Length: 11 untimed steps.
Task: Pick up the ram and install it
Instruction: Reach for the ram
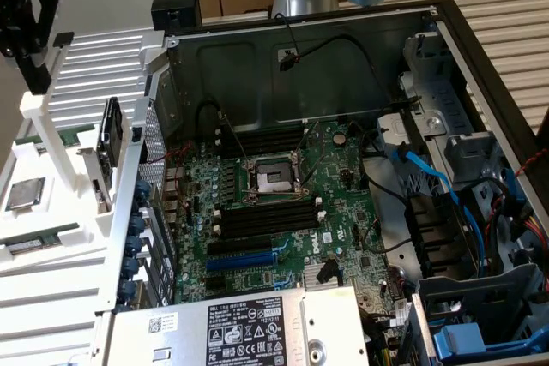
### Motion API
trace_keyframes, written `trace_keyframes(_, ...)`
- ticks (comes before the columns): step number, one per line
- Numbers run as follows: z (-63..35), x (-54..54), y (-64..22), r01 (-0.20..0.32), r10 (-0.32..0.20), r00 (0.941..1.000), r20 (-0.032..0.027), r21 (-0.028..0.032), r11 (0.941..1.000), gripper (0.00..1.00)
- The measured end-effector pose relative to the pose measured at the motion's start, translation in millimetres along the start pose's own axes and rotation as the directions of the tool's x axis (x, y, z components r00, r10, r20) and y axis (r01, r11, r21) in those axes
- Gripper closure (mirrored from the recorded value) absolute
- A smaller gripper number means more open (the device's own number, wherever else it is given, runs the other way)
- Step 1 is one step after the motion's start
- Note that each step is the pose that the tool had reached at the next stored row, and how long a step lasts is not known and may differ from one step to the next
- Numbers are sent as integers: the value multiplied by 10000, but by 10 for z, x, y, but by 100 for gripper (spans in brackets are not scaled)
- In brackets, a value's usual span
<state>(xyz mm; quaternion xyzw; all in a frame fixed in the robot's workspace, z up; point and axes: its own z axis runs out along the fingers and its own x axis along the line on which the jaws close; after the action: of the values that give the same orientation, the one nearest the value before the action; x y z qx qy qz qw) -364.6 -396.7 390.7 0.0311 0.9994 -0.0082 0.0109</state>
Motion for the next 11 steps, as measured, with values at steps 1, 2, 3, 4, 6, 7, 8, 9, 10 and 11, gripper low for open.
trace_keyframes(1, 3, 46, -3, 1, -1, 10000, 1, 0, 10000, 90)
trace_keyframes(2, 7, 92, -6, 0, 0, 10000, 1, 0, 10000, 90)
trace_keyframes(3, 12, 139, -8, 0, 0, 10000, 1, 0, 10000, 90)
trace_keyframes(4, 16, 184, -11, 0, 0, 10000, 1, 0, 10000, 90)
trace_keyframes(6, 24, 277, -16, 0, 0, 10000, 0, 0, 10000, 90)
trace_keyframes(7, 28, 320, -17, 0, 0, 10000, 0, 0, 10000, 90)
trace_keyframes(8, 36, 410, -19, 0, 0, 10000, 0, 0, 10000, 90)
trace_keyframes(9, 39, 457, -20, 0, 0, 10000, 2, -1, 10000, 90)
trace_keyframes(10, 43, 553, -17, 0, 0, 10000, 0, 0, 10000, 90)
trace_keyframes(11, 50, 642, -10, 0, 0, 10000, 1, 0, 10000, 90)
